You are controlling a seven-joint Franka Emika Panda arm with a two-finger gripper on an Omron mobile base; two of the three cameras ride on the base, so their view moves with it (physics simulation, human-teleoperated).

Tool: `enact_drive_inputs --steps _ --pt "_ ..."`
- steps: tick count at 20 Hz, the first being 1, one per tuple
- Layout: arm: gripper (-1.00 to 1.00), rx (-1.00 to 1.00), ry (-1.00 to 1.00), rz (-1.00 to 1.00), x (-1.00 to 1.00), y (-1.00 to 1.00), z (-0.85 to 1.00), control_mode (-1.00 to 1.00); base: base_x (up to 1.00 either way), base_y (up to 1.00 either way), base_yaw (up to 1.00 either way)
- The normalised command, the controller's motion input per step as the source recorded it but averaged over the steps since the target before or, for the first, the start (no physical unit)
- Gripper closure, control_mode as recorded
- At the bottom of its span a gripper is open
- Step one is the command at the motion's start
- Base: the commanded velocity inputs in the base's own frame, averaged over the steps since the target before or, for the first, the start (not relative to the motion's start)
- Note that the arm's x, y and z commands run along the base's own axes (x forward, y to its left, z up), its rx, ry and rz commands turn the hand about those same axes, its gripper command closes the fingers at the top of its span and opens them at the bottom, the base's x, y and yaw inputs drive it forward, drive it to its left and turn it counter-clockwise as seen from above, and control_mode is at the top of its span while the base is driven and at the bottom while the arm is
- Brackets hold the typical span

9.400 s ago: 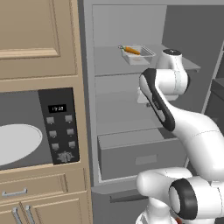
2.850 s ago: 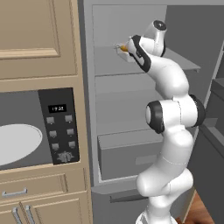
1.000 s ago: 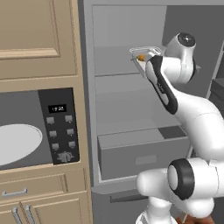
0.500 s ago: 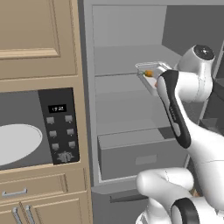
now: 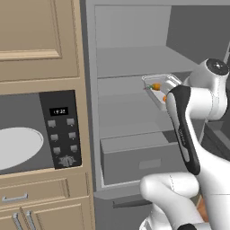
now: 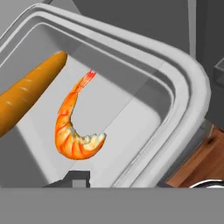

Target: Place the tupperware containing the shrimp and carrot meal in the microwave. Close the microwave door and press the start button to reheat the meal.

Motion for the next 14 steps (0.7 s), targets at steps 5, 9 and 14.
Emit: enact_drive_inputs --steps 5,9,14 --pt "1.0 0.0 0.0 0.0 0.0 0.0 0.0 1.0 -0.17 0.0 0.0" --pt "1.0 0.0 0.0 0.0 0.0 0.0 0.0 1.0 -0.71 0.09 0.01" --pt "1.0 0.0 0.0 0.0 0.0 0.0 0.0 1.0 -0.92 0.28 0.07"
